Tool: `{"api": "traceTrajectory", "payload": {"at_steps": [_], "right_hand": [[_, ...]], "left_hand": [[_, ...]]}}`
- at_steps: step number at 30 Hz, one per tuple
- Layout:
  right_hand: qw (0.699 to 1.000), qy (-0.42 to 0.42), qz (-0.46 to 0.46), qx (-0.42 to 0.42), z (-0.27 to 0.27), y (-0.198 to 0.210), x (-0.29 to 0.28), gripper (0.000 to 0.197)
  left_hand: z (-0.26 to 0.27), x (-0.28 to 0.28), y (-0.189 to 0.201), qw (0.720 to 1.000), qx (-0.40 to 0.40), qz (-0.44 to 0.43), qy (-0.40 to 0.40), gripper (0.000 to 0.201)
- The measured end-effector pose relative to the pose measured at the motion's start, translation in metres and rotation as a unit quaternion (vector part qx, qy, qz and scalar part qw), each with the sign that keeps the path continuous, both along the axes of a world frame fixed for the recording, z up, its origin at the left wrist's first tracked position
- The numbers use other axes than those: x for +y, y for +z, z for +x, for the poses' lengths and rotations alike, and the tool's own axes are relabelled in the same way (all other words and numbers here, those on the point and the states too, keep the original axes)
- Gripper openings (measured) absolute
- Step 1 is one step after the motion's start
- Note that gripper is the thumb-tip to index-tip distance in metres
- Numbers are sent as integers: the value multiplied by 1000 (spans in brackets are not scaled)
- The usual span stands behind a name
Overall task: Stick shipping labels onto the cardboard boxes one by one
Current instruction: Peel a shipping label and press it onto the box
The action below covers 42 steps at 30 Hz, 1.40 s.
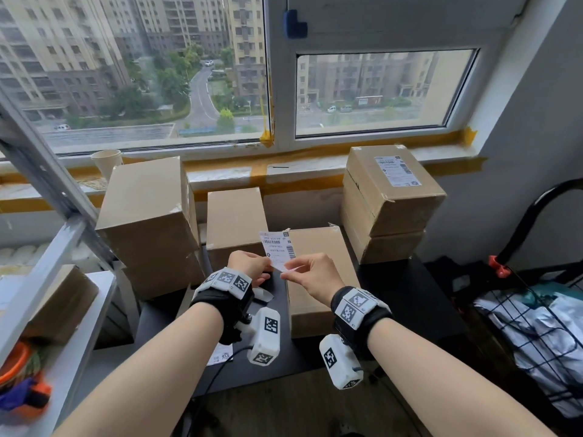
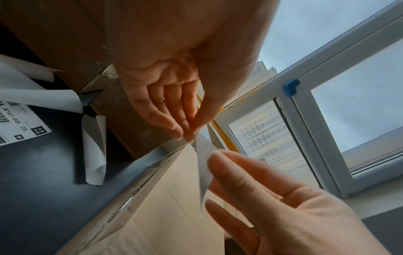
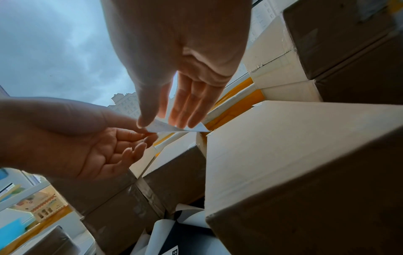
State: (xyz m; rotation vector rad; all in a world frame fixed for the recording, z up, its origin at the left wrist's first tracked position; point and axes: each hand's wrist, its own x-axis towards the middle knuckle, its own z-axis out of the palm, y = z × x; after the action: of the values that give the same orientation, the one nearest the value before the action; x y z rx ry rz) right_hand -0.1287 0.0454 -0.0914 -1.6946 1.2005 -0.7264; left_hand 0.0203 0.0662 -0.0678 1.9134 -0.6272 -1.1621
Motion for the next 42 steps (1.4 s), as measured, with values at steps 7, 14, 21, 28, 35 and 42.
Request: {"api": "traceTrajectory", "payload": {"at_steps": [7, 14, 21, 28, 35, 42], "right_hand": [[995, -82, -16, 46, -32, -1, -13, 28], [989, -119, 54, 67, -59, -18, -42, 16], [985, -133, 89, 68, -68, -38, -63, 10], [980, -137, 100, 99, -67, -47, -70, 11], [977, -130, 77, 150, -67, -45, -67, 18], [974, -129, 74, 173, -65, -43, -68, 19]], "left_hand": [[-16, -10, -10, 998, -10, -36, -49, 9], [-40, -24, -25, 997, 17, -21, -76, 9], [-54, -39, -45, 998, 6, 36, -60, 10], [-60, -42, -56, 988, -117, 59, -77, 16], [-64, -40, -58, 985, -140, 65, -72, 9], [-67, -43, -58, 981, -164, 74, -72, 10]]}}
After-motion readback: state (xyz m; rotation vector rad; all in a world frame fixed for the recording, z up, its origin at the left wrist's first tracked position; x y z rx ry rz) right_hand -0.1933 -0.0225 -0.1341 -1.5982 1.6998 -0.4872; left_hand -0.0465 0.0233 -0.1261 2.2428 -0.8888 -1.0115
